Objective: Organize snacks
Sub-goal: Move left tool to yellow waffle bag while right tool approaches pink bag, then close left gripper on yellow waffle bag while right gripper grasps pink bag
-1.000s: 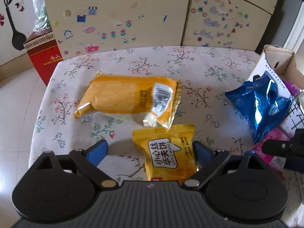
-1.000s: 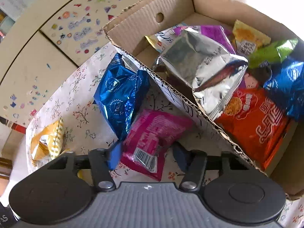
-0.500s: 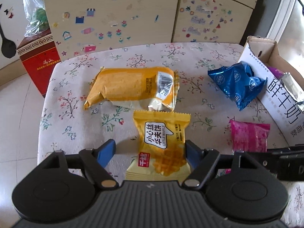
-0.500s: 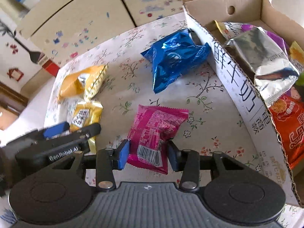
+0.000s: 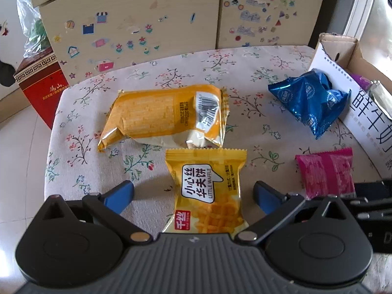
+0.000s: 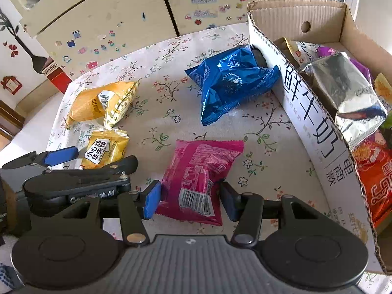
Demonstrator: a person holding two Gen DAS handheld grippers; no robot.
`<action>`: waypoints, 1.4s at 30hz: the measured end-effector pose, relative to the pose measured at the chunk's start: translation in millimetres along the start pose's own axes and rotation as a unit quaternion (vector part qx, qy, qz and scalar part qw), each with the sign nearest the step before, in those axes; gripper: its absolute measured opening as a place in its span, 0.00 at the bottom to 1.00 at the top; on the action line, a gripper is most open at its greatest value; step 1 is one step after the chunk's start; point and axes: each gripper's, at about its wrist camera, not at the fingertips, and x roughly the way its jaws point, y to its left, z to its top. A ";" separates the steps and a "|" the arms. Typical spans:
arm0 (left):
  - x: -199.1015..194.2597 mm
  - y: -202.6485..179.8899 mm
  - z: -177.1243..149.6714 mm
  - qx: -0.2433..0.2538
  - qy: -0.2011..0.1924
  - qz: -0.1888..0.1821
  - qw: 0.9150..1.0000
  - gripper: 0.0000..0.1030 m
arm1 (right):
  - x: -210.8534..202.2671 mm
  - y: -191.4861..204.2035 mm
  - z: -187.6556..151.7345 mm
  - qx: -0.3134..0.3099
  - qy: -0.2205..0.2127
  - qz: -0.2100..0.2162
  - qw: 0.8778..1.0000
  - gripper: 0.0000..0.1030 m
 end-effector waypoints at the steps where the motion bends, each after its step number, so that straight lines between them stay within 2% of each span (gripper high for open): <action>1: -0.3 -0.3 -0.2 0.000 0.000 0.000 1.000 1.00 | -1.1 0.3 -0.5 -0.003 -0.001 -0.002 1.000 0.58; 8: -3.6 -3.7 -1.4 0.001 0.003 0.003 1.000 1.00 | -1.8 4.6 -1.2 -0.026 -0.006 -0.009 1.000 0.57; 11: -6.3 -4.2 -2.0 0.002 0.005 0.001 1.000 0.96 | -3.3 4.1 -1.5 -0.032 -0.007 -0.007 0.999 0.54; 13: -10.5 -6.7 -2.5 0.006 0.002 -0.006 1.000 0.86 | -4.6 3.0 -0.8 -0.031 -0.008 -0.004 0.999 0.52; 15: -16.4 -13.0 -3.0 0.024 -0.005 -0.017 1.000 0.66 | -7.1 1.4 -0.2 -0.029 -0.011 -0.001 1.000 0.47; 18: -21.9 -20.5 -4.8 0.037 -0.009 -0.027 0.999 0.48 | -11.4 1.2 -0.5 -0.031 -0.017 0.004 0.999 0.42; 20: -23.9 -23.3 -6.0 0.045 -0.011 -0.027 0.999 0.47 | -12.7 1.5 -0.7 -0.032 -0.019 0.006 0.999 0.41; 24: -27.2 -19.2 -6.4 0.030 -0.011 -0.043 0.999 0.46 | -14.7 -0.5 -0.2 -0.028 -0.021 0.015 0.999 0.39; 31: -43.8 -10.3 -0.3 0.009 -0.034 -0.056 0.998 0.46 | -26.4 -17.0 5.5 0.011 -0.027 0.045 0.999 0.35; 36: -42.0 -9.7 0.3 0.004 -0.030 -0.054 0.998 0.46 | -23.9 -22.8 3.6 0.029 -0.016 0.051 0.998 0.35; 39: -42.7 -9.2 -0.8 0.003 -0.029 -0.052 0.998 0.46 | -24.5 -16.6 2.6 0.017 -0.019 0.044 0.999 0.35; 41: -41.7 -9.0 -0.9 0.005 -0.027 -0.053 0.998 0.46 | -21.7 -14.4 2.7 0.016 -0.014 0.044 0.999 0.37; 42: -40.4 -9.4 -1.3 0.005 -0.023 -0.054 0.998 0.46 | -18.8 -14.6 2.6 0.018 -0.006 0.046 0.999 0.42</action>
